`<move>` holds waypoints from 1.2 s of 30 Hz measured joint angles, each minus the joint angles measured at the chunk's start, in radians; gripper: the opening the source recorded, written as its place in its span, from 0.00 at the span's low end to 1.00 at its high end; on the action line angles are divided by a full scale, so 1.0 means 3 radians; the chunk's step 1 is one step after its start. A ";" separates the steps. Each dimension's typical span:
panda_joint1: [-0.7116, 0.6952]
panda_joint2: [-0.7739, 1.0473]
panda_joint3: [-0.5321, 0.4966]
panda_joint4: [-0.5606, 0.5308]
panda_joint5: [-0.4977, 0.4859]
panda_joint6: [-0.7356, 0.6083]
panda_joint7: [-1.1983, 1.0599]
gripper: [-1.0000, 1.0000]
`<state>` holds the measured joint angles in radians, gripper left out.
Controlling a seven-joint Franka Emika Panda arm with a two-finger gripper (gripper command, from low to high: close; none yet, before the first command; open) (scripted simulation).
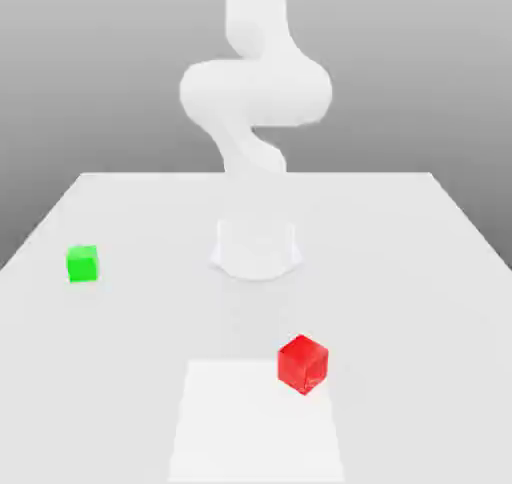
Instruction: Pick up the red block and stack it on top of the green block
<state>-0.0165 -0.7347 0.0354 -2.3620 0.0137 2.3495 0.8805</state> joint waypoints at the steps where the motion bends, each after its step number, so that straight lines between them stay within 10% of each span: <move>1: -0.0031 0.0107 0.0062 -0.0098 0.0025 0.0080 0.0128 0.50; 17: -0.0337 0.1999 0.0948 -0.1689 0.0238 0.1466 0.2438 0.50; 24: -0.0029 0.2962 0.0427 -0.1683 -0.0701 0.2230 0.3307 0.50; 25: 0.0086 0.3063 0.0293 -0.1669 -0.0779 0.2315 0.3364 0.00; 36: -0.0019 0.2673 0.0533 -0.1731 -0.0292 0.2004 0.3017 0.00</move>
<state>-0.0223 0.0673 0.1952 -2.8814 -0.0739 2.9506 1.7855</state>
